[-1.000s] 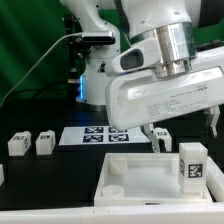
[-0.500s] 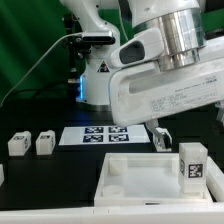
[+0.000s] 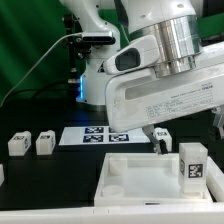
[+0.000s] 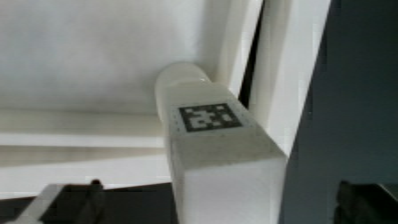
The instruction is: Assemble one leg
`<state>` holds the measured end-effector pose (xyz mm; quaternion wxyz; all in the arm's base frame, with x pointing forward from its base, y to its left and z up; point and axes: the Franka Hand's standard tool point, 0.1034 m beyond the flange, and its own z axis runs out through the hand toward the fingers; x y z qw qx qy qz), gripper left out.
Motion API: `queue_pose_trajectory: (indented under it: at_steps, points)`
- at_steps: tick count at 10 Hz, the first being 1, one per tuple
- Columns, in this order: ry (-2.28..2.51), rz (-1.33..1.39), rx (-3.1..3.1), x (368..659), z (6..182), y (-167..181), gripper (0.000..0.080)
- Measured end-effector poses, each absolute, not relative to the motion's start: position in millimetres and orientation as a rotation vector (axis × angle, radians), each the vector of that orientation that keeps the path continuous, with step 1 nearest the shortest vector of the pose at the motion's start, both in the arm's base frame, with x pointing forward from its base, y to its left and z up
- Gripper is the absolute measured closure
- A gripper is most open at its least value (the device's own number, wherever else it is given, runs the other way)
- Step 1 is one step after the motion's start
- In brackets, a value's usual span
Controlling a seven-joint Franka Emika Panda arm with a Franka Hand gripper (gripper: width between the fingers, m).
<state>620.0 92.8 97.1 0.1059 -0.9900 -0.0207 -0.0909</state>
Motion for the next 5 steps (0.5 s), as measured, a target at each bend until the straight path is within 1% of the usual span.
queue_pose_trajectory:
  at_steps: [1,2,3,5]
  points:
    - [-0.010,-0.217,-2.915,617,95.5,93,0.0150]
    - [0.088,-0.071,-2.916,614,94.3,92,0.0150]
    - [0.131,-0.024,-2.931,623,95.8,90,0.0150]
    - [0.144,-0.007,-2.935,623,84.4,91,0.0150]
